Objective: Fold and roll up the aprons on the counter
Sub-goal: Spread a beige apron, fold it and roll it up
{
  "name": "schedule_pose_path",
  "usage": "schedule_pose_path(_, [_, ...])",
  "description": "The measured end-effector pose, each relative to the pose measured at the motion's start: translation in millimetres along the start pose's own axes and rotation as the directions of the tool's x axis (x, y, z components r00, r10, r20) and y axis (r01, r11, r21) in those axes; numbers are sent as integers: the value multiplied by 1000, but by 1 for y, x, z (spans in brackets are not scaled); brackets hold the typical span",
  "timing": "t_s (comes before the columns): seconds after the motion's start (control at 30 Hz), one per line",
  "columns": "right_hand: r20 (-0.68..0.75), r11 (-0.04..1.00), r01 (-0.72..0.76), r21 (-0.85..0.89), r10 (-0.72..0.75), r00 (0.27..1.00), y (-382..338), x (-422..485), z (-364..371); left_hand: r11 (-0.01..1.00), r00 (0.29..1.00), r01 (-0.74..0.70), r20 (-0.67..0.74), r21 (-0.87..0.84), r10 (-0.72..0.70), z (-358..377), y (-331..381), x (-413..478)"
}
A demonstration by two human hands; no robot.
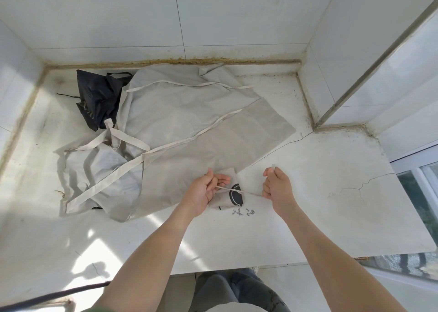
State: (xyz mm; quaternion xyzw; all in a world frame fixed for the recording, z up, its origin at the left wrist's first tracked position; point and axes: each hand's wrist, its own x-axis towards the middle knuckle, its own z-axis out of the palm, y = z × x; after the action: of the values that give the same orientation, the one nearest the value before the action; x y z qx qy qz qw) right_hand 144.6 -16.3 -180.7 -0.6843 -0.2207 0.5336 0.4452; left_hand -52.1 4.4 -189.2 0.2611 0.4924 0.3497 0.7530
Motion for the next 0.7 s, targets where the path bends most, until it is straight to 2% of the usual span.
schedule_pose_path(0.07, [79,935,166,-314,-148,986,-1,-4,2,1000,1000,7,-14,-15,-8,-1,-1,4])
schedule_pose_path(0.1, [190,838,261,-480,-191,963,-2,-7,6,1000,1000,12,-19,-15,-12,-1,-1,5])
schedule_pose_path(0.17, [402,581,402,-708,-137,906,-2,-12,11,1000,999,17,-41,-3,-17,0,0,6])
schedule_pose_path(0.23, [489,372,495,-785,-119,864,-3,-12,7,1000,998,29,-54,4,-29,0,2,7])
schedule_pose_path(0.3, [526,262,545,-796,-144,838,-3,-12,4,999,996,46,-74,5,-45,0,6,7])
schedule_pose_path(0.47, [542,238,571,-786,-178,821,4,-11,-4,997,993,71,-94,8,-70,2,8,5])
schedule_pose_path(0.57, [453,334,466,-819,-123,883,-2,-11,-9,999,997,45,-71,10,-45,3,11,3])
schedule_pose_path(0.7, [413,552,384,-740,-77,907,-13,-12,-7,981,999,43,-10,190,-42,15,9,-1])
